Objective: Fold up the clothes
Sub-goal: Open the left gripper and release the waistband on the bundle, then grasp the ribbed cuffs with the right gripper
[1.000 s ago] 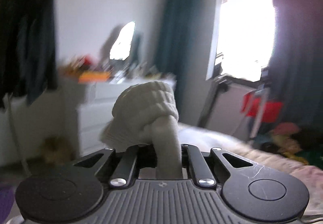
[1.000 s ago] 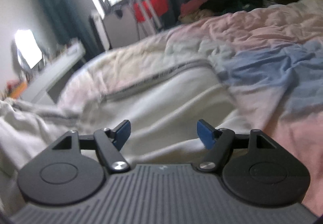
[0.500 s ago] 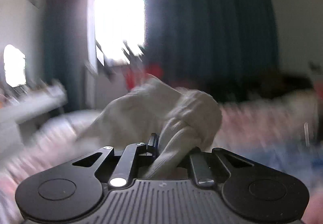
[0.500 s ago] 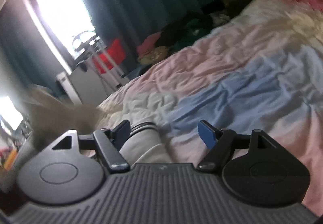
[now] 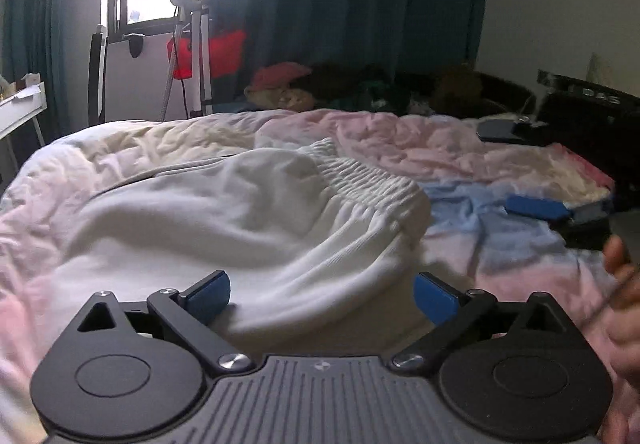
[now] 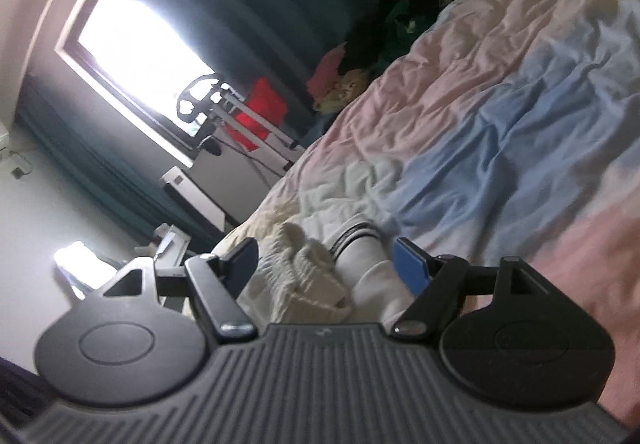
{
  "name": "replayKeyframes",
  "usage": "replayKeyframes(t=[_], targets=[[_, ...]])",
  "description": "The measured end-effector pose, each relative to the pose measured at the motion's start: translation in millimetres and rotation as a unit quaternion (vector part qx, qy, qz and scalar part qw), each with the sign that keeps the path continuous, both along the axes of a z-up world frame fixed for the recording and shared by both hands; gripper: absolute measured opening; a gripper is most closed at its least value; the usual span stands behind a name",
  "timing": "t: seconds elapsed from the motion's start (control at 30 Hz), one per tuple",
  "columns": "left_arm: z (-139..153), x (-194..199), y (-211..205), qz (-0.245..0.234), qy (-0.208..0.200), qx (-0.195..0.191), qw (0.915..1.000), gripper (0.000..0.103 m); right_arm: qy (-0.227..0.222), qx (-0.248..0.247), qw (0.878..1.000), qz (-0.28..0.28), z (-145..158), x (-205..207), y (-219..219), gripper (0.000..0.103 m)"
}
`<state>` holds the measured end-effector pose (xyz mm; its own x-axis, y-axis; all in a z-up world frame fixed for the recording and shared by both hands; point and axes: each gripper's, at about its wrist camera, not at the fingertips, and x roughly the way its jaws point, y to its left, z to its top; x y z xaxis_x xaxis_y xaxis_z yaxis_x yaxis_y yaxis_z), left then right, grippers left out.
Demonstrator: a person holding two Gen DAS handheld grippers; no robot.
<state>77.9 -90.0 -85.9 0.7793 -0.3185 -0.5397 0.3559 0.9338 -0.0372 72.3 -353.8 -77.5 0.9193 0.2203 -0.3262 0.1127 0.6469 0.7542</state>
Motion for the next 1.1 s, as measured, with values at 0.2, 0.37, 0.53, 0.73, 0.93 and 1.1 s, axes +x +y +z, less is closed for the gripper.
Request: replayKeyframes(t=[0.2,0.37,0.53,0.73,0.93,1.1], targets=[[17.5,-55.3,46.7,0.037,-0.047,0.01,0.9982,0.101,0.009,0.025,0.999,0.048,-6.4,5.0,18.1,0.077],[24.2,-62.4,70.0,0.085,-0.042,0.003,0.9955,0.101,0.044,0.033,0.995,0.083,-23.5,21.1,38.8,0.077],[28.0,-55.5,89.1,0.114,-0.032,-0.026,0.9927,0.101,0.069,0.033,0.992,0.1,-42.3,40.6,60.5,0.075],[21.1,-43.3,110.0,0.148,-0.001,-0.068,0.9867,0.101,0.045,-0.021,0.995,0.082,-49.3,59.4,74.1,0.077],[22.5,-49.6,118.3,0.169,-0.025,-0.098,0.9804,0.101,0.03,-0.095,0.992,0.083,-46.7,64.5,82.3,0.041],[21.2,-51.5,123.2,0.182,-0.024,-0.113,0.9766,0.101,-0.055,-0.127,0.989,0.061,-6.8,40.1,84.8,0.034]])
